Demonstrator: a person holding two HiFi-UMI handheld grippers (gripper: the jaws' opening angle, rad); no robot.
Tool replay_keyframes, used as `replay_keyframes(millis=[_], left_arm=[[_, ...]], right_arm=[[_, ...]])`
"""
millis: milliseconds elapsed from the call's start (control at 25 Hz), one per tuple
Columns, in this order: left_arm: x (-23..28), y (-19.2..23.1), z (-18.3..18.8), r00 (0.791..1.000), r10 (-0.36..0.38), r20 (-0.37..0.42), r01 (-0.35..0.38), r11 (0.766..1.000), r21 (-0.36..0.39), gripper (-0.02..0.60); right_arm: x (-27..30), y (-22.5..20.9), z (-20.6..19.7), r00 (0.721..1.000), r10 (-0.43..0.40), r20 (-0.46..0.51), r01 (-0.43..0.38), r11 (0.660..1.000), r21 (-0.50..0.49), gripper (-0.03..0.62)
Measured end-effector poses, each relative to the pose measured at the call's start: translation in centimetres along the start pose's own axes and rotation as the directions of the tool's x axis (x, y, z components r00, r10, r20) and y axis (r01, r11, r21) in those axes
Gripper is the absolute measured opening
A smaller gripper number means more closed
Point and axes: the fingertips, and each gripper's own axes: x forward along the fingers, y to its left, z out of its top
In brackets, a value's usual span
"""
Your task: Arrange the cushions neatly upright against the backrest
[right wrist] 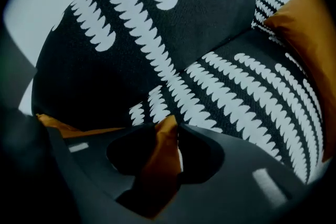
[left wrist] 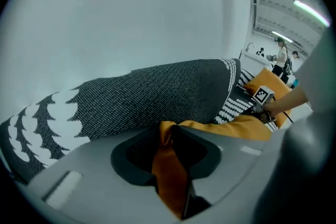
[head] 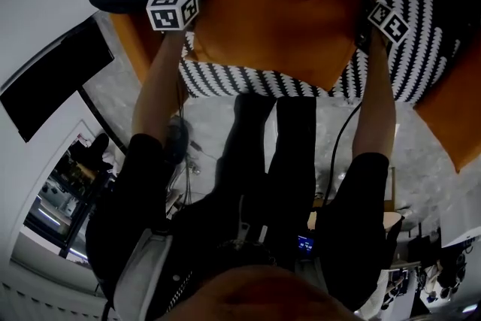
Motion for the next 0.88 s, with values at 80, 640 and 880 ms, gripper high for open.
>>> replay_keyframes(millis=[80,640,880], left_arm=[[0.1,-0.5,-0.3,1.000,0.002,-0.027,-0.001,0.999,0.040,0.062],[-10.0,0.3,-2.9,0.998,0.047,0.047,-0.046,0.999,-0.007,0.040],[-17.1,3.2,-5.1,0.994,0.085,0.075,-0.077,0.991,-0.106,0.040]], right_arm=[[0.0,0.5,-0.5,1.000,0.021,-0.023,-0.021,1.000,0.000,0.087],[-11.5,6.1,-0.2,0.965,0.025,0.261,0.011,0.991,-0.137,0.049],[-17.3,12.1,-0.8,0.951,0.054,0.305,0.019,0.973,-0.230,0.044]])
